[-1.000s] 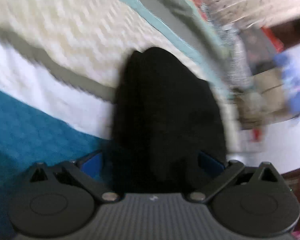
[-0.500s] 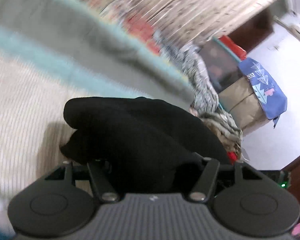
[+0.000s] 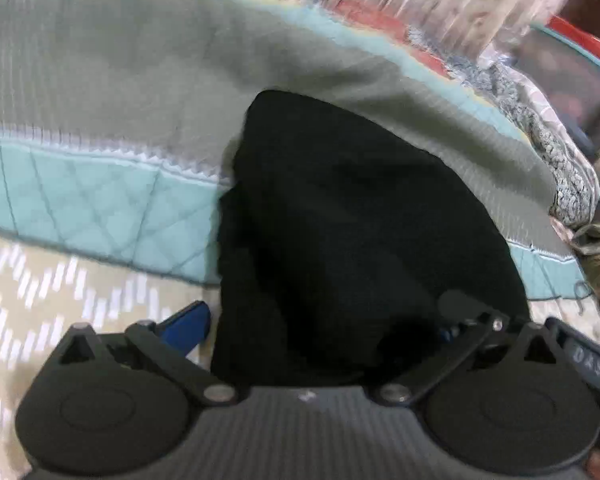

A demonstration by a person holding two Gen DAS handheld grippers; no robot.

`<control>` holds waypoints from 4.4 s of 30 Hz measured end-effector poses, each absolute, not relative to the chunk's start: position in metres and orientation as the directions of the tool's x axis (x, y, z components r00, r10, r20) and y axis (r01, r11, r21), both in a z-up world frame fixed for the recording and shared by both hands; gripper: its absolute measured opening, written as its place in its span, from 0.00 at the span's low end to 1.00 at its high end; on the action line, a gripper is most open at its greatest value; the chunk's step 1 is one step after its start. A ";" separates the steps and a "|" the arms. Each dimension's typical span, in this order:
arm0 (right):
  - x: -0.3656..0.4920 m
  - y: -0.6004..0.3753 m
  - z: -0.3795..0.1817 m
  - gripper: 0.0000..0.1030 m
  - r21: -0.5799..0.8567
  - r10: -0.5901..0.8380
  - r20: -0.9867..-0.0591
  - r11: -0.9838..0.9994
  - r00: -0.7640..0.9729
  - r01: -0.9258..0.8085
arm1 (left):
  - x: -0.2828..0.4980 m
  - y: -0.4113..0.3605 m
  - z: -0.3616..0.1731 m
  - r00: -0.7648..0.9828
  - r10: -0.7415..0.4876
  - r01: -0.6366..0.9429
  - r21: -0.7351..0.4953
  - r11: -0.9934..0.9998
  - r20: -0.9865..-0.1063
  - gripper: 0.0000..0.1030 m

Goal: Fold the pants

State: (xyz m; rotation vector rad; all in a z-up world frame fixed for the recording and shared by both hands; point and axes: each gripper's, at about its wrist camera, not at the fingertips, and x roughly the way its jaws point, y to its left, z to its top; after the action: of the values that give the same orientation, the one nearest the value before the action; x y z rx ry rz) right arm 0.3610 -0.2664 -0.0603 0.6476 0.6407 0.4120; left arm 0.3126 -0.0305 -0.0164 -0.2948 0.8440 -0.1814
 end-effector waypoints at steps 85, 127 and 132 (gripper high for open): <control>0.055 -0.274 0.022 1.00 0.359 0.218 -0.626 0.933 0.748 0.028 | -0.016 -0.033 0.123 0.740 0.258 -0.135 0.239 0.962 -0.621 1.00; 0.050 -0.280 0.016 1.00 0.381 0.215 -0.645 0.922 0.733 0.065 | -0.025 -0.044 0.105 0.634 0.147 -0.076 0.128 0.989 -0.759 1.00; 0.051 -0.282 0.015 1.00 0.386 0.217 -0.647 0.920 0.731 0.069 | -0.026 -0.046 0.102 0.629 0.144 -0.068 0.131 0.989 -0.764 1.00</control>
State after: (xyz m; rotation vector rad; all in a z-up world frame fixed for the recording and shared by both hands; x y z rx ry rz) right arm 0.0509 -0.2822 0.0151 0.4042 0.7521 0.0840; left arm -0.0263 -0.0462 0.1022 0.0927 0.8826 0.1215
